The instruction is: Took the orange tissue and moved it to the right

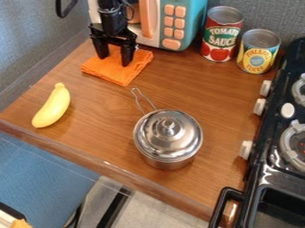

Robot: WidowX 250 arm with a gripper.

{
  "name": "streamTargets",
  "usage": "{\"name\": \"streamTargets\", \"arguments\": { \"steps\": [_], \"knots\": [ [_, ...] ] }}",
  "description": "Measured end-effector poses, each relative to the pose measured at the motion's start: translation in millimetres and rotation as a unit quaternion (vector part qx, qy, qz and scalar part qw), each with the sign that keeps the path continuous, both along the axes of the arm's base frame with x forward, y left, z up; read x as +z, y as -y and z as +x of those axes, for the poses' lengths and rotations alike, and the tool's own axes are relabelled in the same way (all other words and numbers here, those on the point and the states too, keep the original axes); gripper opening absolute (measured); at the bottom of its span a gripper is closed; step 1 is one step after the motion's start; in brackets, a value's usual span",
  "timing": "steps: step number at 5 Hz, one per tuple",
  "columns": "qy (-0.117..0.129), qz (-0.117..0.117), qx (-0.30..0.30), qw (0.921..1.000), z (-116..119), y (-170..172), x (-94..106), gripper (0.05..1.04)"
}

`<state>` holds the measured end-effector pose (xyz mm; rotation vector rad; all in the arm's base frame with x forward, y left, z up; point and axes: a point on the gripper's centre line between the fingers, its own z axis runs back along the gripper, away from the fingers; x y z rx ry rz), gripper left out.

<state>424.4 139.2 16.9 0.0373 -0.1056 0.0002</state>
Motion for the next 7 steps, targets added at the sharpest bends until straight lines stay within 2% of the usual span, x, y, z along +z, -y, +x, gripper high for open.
{"name": "streamTargets", "arguments": {
  "steps": [1, 2, 3, 5, 6, 7],
  "knots": [
    [0.002, 0.001, 0.005, 1.0000, -1.9, 14.0, -1.4, 0.999],
    [0.004, -0.001, 0.035, 0.9994, -4.0, 34.8, -1.1, 0.999],
    [-0.002, 0.000, 0.024, 0.9997, -0.8, 79.1, 0.6, 0.999],
    [-0.009, 0.030, 0.008, 0.9995, 5.7, 162.8, 6.2, 0.999],
    [-0.007, 0.057, 0.020, 0.9981, 7.3, 186.5, 6.9, 0.999],
    [-0.007, 0.073, 0.035, 0.9967, 9.4, 198.5, 8.2, 0.999]
  ]
}}
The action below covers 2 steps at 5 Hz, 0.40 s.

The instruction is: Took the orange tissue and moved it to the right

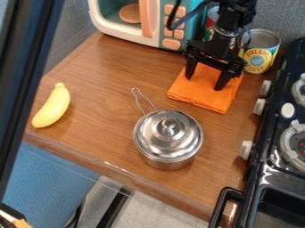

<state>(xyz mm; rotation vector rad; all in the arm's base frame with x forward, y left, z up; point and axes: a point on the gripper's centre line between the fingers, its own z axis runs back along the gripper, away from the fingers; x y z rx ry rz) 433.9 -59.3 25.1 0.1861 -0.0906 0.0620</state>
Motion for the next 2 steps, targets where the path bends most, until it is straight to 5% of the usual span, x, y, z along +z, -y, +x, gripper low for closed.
{"name": "streamTargets", "arguments": {
  "steps": [2],
  "knots": [
    [-0.004, -0.035, 0.010, 0.9993, 9.9, 5.7, 12.1, 0.999]
  ]
}}
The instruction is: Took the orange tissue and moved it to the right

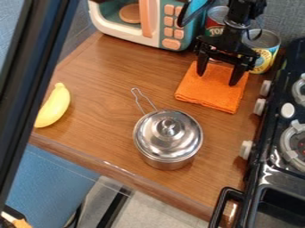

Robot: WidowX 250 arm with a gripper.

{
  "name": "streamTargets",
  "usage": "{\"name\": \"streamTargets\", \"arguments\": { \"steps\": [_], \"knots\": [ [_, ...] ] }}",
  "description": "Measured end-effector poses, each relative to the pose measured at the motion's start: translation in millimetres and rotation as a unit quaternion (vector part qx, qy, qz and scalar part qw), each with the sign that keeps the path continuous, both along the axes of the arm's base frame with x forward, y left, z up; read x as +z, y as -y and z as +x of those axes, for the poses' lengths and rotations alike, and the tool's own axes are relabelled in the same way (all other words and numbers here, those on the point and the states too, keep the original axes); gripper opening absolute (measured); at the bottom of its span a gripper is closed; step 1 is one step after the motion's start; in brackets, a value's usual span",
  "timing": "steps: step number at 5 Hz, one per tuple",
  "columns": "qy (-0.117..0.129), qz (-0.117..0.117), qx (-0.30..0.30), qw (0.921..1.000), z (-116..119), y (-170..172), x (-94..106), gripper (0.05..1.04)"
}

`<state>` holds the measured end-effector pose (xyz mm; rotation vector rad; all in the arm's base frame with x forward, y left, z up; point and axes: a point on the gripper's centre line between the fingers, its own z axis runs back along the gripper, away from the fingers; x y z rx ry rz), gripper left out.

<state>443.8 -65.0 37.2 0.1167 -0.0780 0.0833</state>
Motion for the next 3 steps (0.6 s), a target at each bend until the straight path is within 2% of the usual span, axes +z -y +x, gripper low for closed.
{"name": "streamTargets", "arguments": {
  "steps": [1, 2, 3],
  "knots": [
    [0.029, -0.038, -0.005, 0.9988, 4.7, -9.8, 36.9, 0.999],
    [0.060, -0.051, -0.020, 0.9967, 4.4, -17.6, 67.8, 0.999],
    [0.053, -0.038, -0.043, 0.9970, -7.0, -21.9, 70.3, 0.999]
  ]
}}
